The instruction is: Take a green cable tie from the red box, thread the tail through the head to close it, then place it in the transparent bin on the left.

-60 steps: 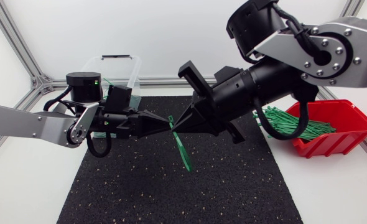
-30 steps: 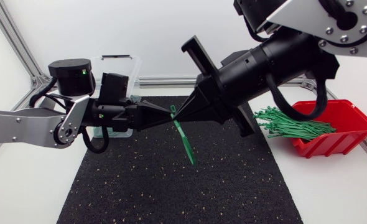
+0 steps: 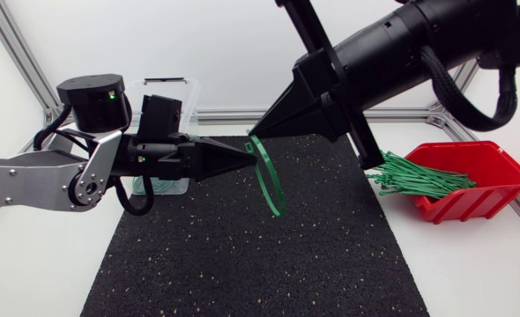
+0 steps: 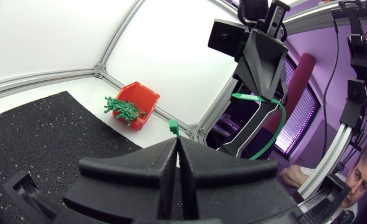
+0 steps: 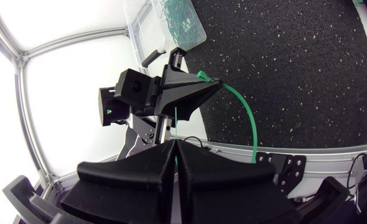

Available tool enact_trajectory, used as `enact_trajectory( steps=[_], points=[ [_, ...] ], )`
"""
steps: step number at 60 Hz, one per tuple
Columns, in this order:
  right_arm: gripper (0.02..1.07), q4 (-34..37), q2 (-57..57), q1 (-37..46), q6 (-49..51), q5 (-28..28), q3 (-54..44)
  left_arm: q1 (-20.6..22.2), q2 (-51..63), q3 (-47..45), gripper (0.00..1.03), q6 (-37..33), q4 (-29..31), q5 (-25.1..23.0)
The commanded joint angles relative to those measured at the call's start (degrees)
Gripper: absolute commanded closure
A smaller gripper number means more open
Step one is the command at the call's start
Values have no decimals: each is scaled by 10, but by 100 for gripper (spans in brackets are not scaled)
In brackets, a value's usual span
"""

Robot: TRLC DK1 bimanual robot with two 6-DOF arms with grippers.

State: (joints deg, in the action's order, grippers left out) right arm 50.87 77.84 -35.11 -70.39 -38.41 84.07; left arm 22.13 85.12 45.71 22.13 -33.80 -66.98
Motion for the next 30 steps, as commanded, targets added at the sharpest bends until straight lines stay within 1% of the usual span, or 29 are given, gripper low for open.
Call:
enact_trajectory(
  steps=[1, 14, 16, 30],
  points=[
    [102, 9, -1, 6, -22, -6, 13, 5, -12, -12, 100, 23, -13, 1],
    [102, 4, 1, 10, -28, -10, 9, 6, -43, -14, 100, 34, -21, 20],
    [102, 2, 1, 10, -29, -10, 7, 7, -51, -16, 100, 34, -21, 30],
    [102, -14, -2, 17, -32, -19, -3, 14, -60, -19, 100, 36, -28, 33]
  ],
)
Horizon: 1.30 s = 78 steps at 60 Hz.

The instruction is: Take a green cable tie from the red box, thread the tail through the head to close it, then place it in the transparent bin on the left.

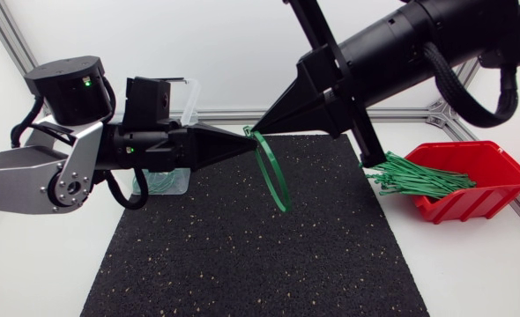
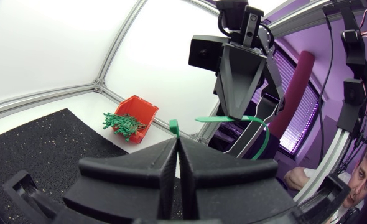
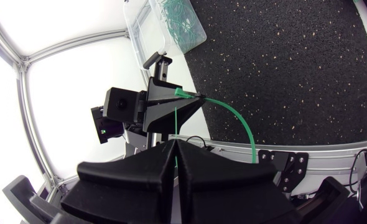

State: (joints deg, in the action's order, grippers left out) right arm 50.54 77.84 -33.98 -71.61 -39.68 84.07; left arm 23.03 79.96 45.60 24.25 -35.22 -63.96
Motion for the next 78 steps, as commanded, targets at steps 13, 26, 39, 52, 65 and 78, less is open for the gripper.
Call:
enact_trajectory(
  steps=[13, 26, 39, 52, 65, 78],
  points=[
    [102, -21, -8, 7, -26, -10, -11, 12, -17, -25, 100, 29, -36, 16],
    [102, -43, -7, 7, -36, -14, -22, 0, -20, -24, 100, 36, -55, 31],
    [102, -57, -6, 7, -41, -18, -28, -4, -31, -32, 100, 36, -66, 41],
    [102, -62, -6, 7, -42, -19, -29, -4, -32, -32, 100, 39, -67, 42],
    [102, -64, -5, 6, -42, -19, -30, 1, -34, -32, 100, 39, -71, 43],
    [102, -66, -5, 6, -42, -21, -31, 4, -39, -34, 100, 36, -71, 43]
  ],
)
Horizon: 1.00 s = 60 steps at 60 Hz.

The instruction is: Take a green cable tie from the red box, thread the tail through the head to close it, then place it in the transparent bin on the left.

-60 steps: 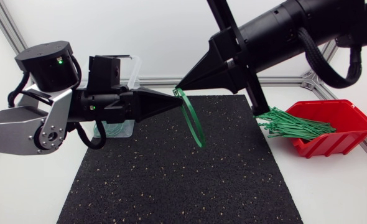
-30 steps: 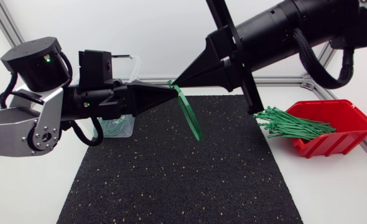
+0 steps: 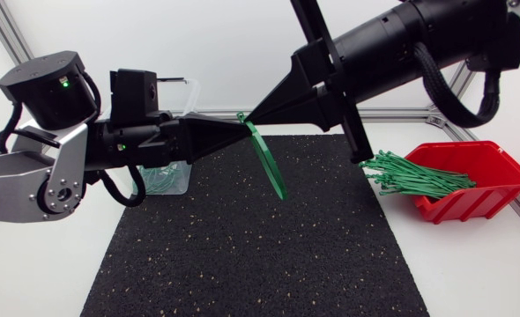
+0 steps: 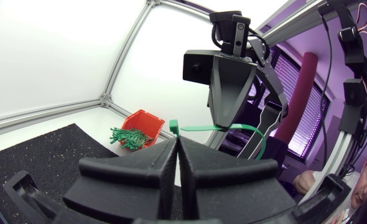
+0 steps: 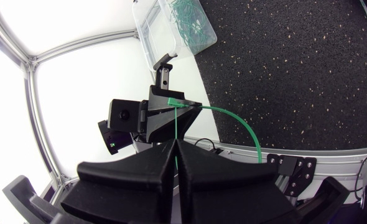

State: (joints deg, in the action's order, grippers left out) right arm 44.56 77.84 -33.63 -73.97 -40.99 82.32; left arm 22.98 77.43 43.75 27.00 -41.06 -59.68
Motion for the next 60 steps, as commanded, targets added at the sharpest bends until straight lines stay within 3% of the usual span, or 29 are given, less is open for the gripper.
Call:
enact_trajectory(
  steps=[1, 60],
  points=[
    [102, -7, -5, 2, -19, -8, -13, 5, -13, -15, 100, 10, -13, 0],
    [102, -9, -13, 1, -13, -5, -10, 10, -15, -21, 100, 1, -16, 14]
  ],
)
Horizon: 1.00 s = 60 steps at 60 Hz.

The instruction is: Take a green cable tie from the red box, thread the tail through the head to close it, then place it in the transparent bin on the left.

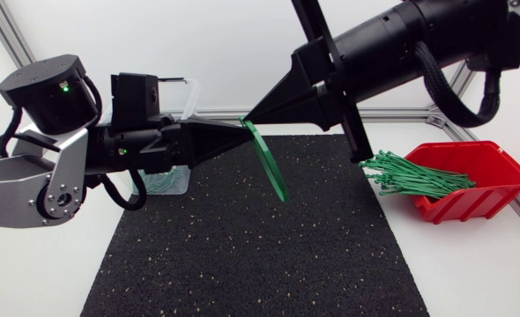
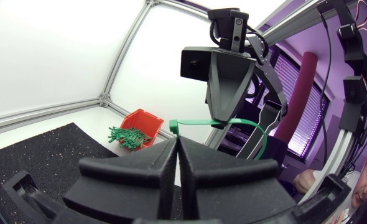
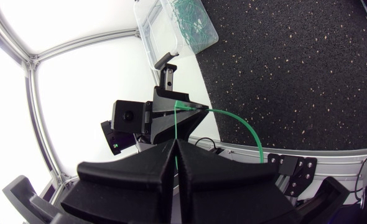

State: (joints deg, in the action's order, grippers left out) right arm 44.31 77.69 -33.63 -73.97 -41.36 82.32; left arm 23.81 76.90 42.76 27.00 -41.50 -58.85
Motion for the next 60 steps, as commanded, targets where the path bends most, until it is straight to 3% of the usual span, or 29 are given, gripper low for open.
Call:
enact_trajectory(
  steps=[1, 60],
  points=[
    [102, -6, -12, 1, -13, -1, -10, 1, -10, -10, 100, 0, -11, 7],
    [102, -15, -1, 1, -13, 1, -22, -3, -22, -7, 100, -1, -11, 13]
  ],
)
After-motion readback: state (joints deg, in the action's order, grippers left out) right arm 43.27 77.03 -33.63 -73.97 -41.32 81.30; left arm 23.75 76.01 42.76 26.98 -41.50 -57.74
